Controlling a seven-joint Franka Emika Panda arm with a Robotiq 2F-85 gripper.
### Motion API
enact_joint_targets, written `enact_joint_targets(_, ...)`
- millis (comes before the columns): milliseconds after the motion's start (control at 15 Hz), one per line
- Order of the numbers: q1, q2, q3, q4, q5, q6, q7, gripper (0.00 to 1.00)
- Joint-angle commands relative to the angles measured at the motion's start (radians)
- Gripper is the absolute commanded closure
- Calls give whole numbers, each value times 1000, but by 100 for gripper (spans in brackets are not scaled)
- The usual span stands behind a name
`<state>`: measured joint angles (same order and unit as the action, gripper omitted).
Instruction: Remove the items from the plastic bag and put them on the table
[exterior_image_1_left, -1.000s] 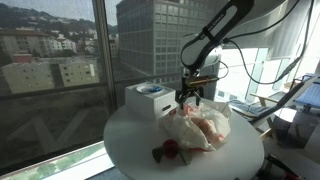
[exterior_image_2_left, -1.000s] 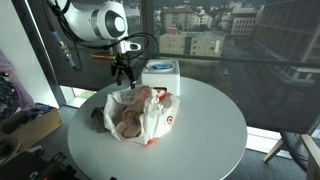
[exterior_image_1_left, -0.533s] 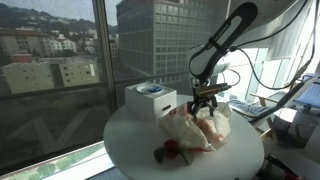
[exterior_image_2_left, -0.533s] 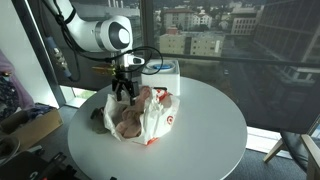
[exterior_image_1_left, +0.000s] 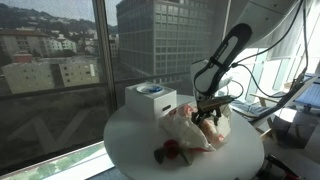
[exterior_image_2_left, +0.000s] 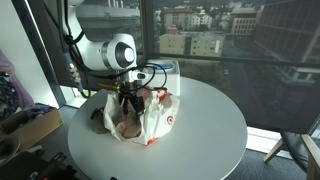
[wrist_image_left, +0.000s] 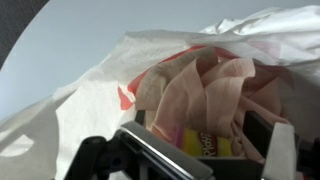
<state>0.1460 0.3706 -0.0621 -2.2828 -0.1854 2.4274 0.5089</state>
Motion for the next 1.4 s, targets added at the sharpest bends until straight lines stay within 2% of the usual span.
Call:
enact_joint_targets(0,19,78,-43,49,-41,51,50,0)
enact_joint_targets(533,41,181,-80,130,-28,115,52,1)
enact_joint_targets(600,43,186,-81,135,-26,118,47,26)
enact_joint_targets(667,46,189,-82,140,-22,119,46,26)
enact_joint_targets(1133,64,166,-84,141,-16,77,48,79)
enact_joint_targets(1267,73,135,-84,139,-30,20,35,93)
enact_joint_targets(1333,84,112,-90,141,-45,-30,41,97)
